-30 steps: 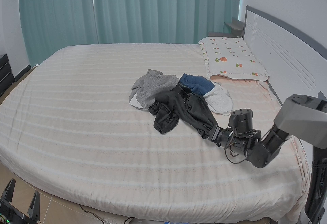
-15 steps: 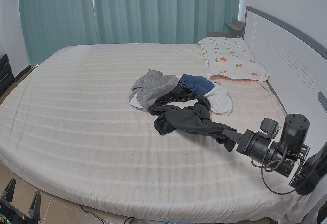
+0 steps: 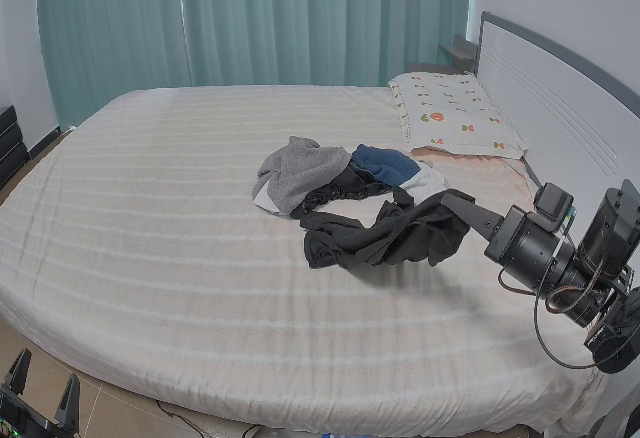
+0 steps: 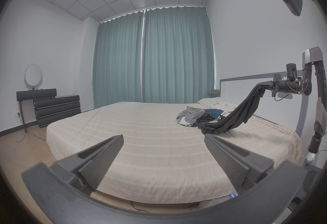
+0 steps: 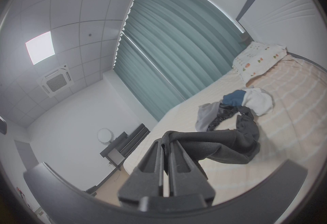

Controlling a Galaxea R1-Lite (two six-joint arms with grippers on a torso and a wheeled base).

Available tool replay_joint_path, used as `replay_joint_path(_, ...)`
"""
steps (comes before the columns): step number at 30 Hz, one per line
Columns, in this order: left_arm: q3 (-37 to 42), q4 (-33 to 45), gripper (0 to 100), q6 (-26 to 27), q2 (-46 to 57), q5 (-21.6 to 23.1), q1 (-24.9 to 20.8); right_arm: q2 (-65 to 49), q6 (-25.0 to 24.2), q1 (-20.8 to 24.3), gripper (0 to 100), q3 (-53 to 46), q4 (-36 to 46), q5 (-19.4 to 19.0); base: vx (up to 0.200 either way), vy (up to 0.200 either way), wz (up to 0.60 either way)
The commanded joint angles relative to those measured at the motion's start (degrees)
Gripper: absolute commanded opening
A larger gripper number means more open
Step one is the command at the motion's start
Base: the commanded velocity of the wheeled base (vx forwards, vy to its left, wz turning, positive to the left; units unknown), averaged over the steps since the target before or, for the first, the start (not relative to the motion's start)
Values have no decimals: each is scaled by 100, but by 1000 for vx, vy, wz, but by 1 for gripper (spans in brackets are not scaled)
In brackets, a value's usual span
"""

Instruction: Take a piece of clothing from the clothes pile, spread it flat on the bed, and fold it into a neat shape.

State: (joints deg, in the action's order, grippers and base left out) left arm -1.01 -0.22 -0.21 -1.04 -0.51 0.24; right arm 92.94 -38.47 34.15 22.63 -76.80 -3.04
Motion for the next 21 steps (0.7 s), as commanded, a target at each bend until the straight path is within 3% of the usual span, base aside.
replay_joint_path(1,101,-13,100,47,104,7,2,66,15,-13,0,304,-2,-171,0,0,0)
replay_joint_path(5,101,-40,100,197,104,16,2,163,15,31,0,313,-2,-250,0,0,0)
replay_joint_path(8,-110,-171,100,-76,51,-37,2,154,-81,31,0,225,-10,-250,0,0,0)
replay_joint_path(9,-1920,-883,100,-990,-1320,-274,11,198,-169,31,0,154,-10,-277,0,0,0)
replay_joint_path(10,-2114,-936,100,-1175,-1698,-300,37,242,-169,31,0,181,-10,-268,0,0,0)
replay_joint_path(14,-2175,-910,100,-586,-2419,-63,-16,409,-108,136,0,163,-46,-233,0,0,0)
replay_joint_path(15,-1982,-901,100,-129,-2850,201,-139,391,-90,215,0,137,-230,-197,0,0,0)
replay_joint_path(21,-1868,-1217,100,460,-4203,359,-209,330,-81,-57,0,75,-819,-197,0,0,0)
